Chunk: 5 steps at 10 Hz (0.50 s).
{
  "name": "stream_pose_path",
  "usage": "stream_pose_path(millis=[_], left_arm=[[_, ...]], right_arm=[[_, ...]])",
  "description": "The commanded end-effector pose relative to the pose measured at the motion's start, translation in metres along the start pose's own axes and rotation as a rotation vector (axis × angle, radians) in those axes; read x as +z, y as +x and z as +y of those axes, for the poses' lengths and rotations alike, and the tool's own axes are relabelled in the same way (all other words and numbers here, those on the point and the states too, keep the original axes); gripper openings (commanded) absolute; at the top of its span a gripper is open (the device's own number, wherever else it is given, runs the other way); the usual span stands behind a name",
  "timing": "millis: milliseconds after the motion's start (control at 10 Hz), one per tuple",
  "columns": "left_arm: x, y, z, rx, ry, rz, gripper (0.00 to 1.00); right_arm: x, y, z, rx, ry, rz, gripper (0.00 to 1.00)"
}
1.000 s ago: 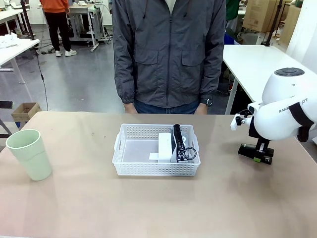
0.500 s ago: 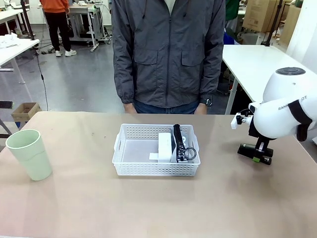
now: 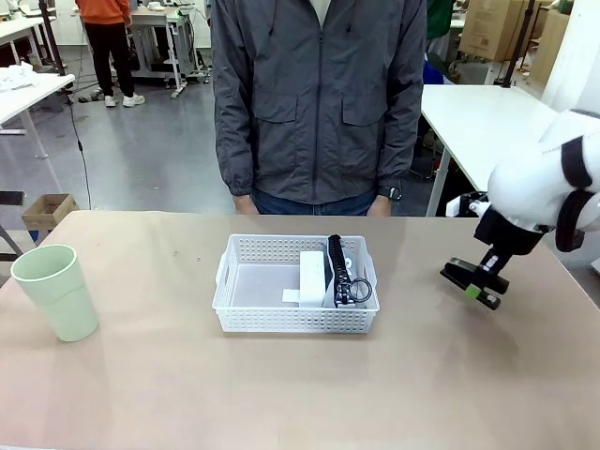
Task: Efficiently arrange items inside the basket to fit them all.
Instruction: Pick up the Stapler and place it inside the Organizing basket.
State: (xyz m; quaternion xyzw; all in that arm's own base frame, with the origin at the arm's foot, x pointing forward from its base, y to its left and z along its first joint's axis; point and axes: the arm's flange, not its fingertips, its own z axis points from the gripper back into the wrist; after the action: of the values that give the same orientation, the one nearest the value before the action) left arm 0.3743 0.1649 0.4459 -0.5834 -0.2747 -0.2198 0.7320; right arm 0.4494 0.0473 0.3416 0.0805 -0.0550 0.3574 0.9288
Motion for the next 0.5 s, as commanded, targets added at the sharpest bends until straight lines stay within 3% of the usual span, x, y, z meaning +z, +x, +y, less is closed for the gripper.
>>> stream_pose_path(millis=[0,100,400], left_arm=[[0.002,0.000,-0.003,-0.013,-0.010,0.001,1.00],[0.002,0.000,-0.003,-0.013,-0.010,0.001,1.00],[0.002,0.000,-0.003,-0.013,-0.010,0.001,1.00]], right_arm=[[0.021,0.003,0.017,-0.130,0.127,-0.101,0.00],[0.023,0.005,0.024,-0.208,0.152,-0.098,0.00],[0.024,0.005,0.027,-0.166,0.146,-0.077,0.00]])
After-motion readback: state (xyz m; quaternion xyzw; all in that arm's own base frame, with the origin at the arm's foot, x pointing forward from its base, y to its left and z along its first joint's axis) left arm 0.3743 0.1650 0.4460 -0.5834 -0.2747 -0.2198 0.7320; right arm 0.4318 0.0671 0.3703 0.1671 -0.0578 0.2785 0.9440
